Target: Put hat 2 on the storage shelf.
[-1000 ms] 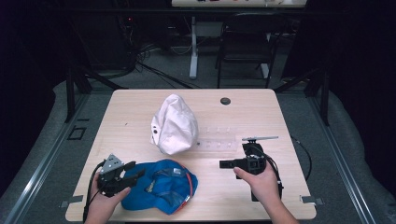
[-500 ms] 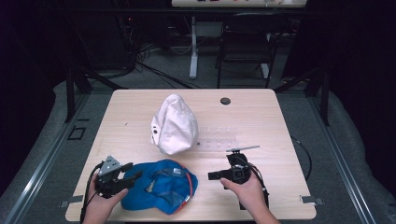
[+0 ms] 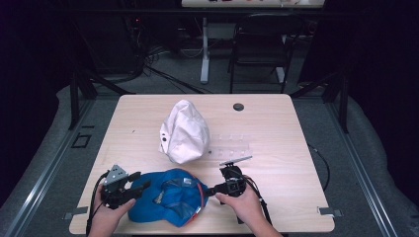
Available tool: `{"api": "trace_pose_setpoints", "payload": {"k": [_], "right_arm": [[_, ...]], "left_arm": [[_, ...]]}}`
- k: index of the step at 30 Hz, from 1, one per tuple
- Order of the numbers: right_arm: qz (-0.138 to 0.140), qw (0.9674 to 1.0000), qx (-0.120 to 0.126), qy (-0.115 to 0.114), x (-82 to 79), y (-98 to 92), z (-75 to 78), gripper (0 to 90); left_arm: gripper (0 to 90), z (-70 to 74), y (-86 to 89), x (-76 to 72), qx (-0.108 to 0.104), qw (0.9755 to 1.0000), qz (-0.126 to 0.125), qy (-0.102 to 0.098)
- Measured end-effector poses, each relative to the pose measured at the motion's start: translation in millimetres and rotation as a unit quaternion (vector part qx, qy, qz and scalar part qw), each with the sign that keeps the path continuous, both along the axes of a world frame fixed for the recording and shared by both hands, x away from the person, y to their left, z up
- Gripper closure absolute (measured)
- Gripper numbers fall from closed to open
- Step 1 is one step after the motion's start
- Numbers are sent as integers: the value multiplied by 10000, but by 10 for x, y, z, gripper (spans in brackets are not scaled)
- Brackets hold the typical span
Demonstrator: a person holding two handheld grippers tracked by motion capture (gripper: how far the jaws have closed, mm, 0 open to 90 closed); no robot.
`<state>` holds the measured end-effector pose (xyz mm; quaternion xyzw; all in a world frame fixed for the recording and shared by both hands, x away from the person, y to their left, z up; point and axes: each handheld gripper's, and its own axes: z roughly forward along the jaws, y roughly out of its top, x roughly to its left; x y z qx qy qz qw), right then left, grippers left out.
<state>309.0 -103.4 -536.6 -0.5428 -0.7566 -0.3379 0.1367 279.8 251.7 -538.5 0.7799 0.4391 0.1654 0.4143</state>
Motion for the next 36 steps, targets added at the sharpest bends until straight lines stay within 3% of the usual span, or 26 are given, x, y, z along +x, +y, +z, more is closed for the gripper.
{"api": "trace_pose_setpoints", "payload": {"k": [9, 13, 18, 24, 36], "right_arm": [[195, 9998, -15, 53, 16, 139, -5, 624], [159, 9997, -152, 117, 29, 194, -32, 632], [98, 9996, -217, 120, 41, 230, -48, 775], [66, 9996, -266, 62, 40, 179, -22, 889], [-231, 9994, -264, -63, 3, -75, 52, 900]], "left_arm": [[475, -16, 3, 12, 25, 10000, 29, -25], [475, -16, 8, 14, 24, 10000, 43, -34], [475, -17, 14, 13, 20, 10000, 56, -34], [475, -17, 17, 14, 27, 10000, 68, -36], [475, -17, 13, 12, 44, 10000, 52, -61]]}}
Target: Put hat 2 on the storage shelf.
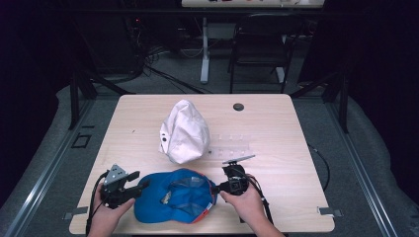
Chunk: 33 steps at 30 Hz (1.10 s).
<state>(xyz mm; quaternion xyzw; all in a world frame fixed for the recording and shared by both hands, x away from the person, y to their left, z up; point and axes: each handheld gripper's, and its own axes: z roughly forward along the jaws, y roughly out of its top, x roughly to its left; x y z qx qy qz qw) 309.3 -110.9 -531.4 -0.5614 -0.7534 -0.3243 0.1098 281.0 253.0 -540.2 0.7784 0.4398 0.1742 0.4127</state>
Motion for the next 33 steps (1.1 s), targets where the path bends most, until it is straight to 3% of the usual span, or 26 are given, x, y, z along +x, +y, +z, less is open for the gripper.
{"api": "trace_pose_setpoints", "payload": {"k": [3, 4, 8, 12, 16, 19, 24, 26, 29, 33], "right_arm": [[-121, 9999, 60, 9, -17, -115, 30, 900], [-285, 9996, 91, -4, -32, -153, 40, 900], [-241, 9997, 36, 10, -35, -345, 102, 900], [-515, 9987, 35, -20, -57, -516, 151, 900], [-504, 9987, -63, 27, -73, -697, 171, 900], [-724, 9973, -75, 14, -101, -803, 160, 900], [-803, 9966, -176, 44, -130, -1002, 161, 900], [-926, 9956, -137, 37, -142, -1055, 157, 900], [-898, 9959, -88, 72, -145, -1113, 143, 884], [-913, 9957, 127, 129, -138, -1145, 101, 788]], "left_arm": [[475, -1, -2, 0, 3, 10000, 0, 0], [475, -2, -3, 1, 10, 10000, -3, 5], [475, -3, -11, -1, 16, 10000, -5, 6], [475, -1, -18, -3, 34, 10000, -20, 36], [475, -10, -38, -3, 41, 10000, -34, 28], [476, -14, -46, 0, 44, 10000, -52, 24], [475, -18, -53, -1, 52, 10000, -52, 32], [476, -20, -56, 2, 54, 10000, -57, 28], [475, -22, -67, 0, 66, 9999, -72, 42], [475, -24, -71, 3, 106, 9999, -96, 40]]}}
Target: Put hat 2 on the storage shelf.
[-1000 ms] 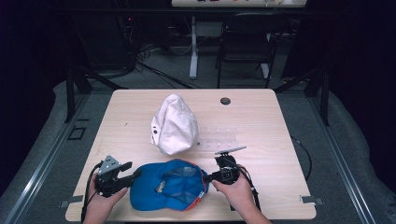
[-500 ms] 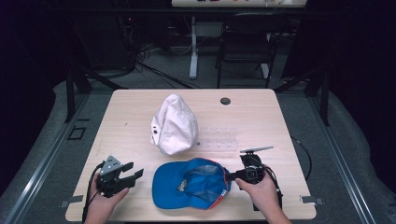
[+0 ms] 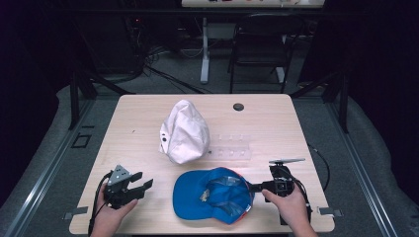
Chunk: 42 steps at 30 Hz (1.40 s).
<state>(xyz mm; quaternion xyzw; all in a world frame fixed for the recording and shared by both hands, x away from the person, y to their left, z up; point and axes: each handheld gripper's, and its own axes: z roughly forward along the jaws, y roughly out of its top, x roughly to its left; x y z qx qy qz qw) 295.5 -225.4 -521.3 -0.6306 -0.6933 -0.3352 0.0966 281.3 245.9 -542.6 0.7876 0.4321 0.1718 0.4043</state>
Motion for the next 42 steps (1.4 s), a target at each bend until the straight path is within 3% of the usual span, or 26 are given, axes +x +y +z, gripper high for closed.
{"api": "trace_pose_setpoints", "payload": {"k": [7, 11, 12, 18, 21, 32, 42], "right_arm": [[70, 9997, 216, 66, 41, -17, -79, 663], [254, 9993, 179, 205, 69, -13, -154, 636], [156, 9994, 221, 211, 69, 2, -184, 634], [207, 9987, 263, 383, 96, 23, -296, 618], [241, 9973, 490, 486, 110, 26, -327, 616], [295, 9937, 1020, 366, 93, 15, -147, 622], [413, 9941, 892, 467, 132, 68, -83, 752]], "left_arm": [[475, -9, -3, 2, -18, 10000, 27, 24], [475, -10, -4, 2, -14, 10000, 29, 22], [475, -11, -5, 2, -17, 10000, 28, 25], [475, -18, -12, 5, -20, 10000, 37, 27], [475, -19, -11, 6, -19, 10000, 39, 26], [475, -18, -12, 6, -2, 10000, 46, 17], [475, -16, -8, 5, 20, 10000, 52, 5]]}}
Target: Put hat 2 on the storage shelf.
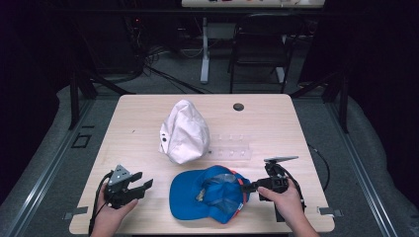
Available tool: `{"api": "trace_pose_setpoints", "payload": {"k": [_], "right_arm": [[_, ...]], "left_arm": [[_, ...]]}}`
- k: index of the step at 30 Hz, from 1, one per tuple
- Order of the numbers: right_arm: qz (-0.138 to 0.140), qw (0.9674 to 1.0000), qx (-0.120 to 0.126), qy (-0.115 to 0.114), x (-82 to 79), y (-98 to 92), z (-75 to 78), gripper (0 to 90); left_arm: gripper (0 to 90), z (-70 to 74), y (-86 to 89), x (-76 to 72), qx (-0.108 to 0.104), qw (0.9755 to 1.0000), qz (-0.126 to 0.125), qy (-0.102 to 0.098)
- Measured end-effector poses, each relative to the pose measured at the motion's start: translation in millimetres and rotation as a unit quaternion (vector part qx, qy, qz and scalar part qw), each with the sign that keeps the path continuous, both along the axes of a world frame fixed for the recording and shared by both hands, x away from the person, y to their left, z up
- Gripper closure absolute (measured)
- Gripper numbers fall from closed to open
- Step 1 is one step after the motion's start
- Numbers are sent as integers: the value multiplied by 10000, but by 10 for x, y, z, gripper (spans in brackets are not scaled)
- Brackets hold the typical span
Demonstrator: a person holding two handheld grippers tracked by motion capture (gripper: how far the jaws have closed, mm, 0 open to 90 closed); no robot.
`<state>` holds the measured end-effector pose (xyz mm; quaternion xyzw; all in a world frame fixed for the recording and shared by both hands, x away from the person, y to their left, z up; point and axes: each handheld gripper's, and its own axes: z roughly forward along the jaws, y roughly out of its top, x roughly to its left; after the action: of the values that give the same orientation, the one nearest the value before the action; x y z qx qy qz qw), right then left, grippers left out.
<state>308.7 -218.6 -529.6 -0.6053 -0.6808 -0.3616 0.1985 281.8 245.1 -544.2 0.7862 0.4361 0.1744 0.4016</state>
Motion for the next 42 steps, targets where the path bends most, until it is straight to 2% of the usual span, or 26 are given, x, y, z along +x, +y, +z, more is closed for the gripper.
{"api": "trace_pose_setpoints", "payload": {"k": [2, 3, 4, 8, 10, 11, 12, 13, 15, 18, 19, 28, 34, 42], "right_arm": [[18, 10000, 4, 53, 4, 1, 5, 769], [-96, 9999, 12, 49, -4, 16, 9, 770], [2, 10000, -11, 48, 2, 1, 15, 771], [-13, 10000, -2, 69, 3, -13, 55, 774], [-134, 9999, -8, 50, -1, -14, 88, 774], [31, 10000, -16, 30, 10, -44, 104, 775], [-138, 9999, 24, 13, 3, -33, 119, 775], [-150, 9999, 17, 16, 3, -42, 144, 776], [-34, 10000, 12, 34, 12, -68, 179, 776], [-70, 10000, -36, 45, 15, -86, 246, 776], [-60, 10000, -3, -24, 20, -96, 262, 777], [-69, 9999, -42, -118, 71, -143, 621, 778], [-52, 9999, -121, -29, 120, -151, 815, 778], [-37, 9998, -180, -85, 165, -122, 1073, 779]], "left_arm": [[475, 2, 1, -1, 18, 10000, -7, 8], [475, 2, 0, -1, 18, 10000, -9, 9], [475, 2, 1, -1, 28, 10000, -17, 13], [475, 2, -2, 0, 42, 10000, -31, -2], [475, 0, -5, 0, 55, 10000, -30, -21], [475, -2, -7, 1, 46, 10000, -36, -21], [475, -3, -10, 0, 49, 10000, -38, -18], [475, -3, -10, 0, 52, 10000, -39, -18], [475, -4, -15, -1, 42, 10000, -34, -10], [475, -1, -18, -1, 56, 10000, -58, -24], [475, -1, -21, -4, 45, 10000, -48, -19], [475, -1, -44, -5, 75, 9999, -103, -32], [475, -1, -72, -11, 70, 9999, -147, -31], [460, 22, -120, -27, -69, 9997, -197, -153]]}}
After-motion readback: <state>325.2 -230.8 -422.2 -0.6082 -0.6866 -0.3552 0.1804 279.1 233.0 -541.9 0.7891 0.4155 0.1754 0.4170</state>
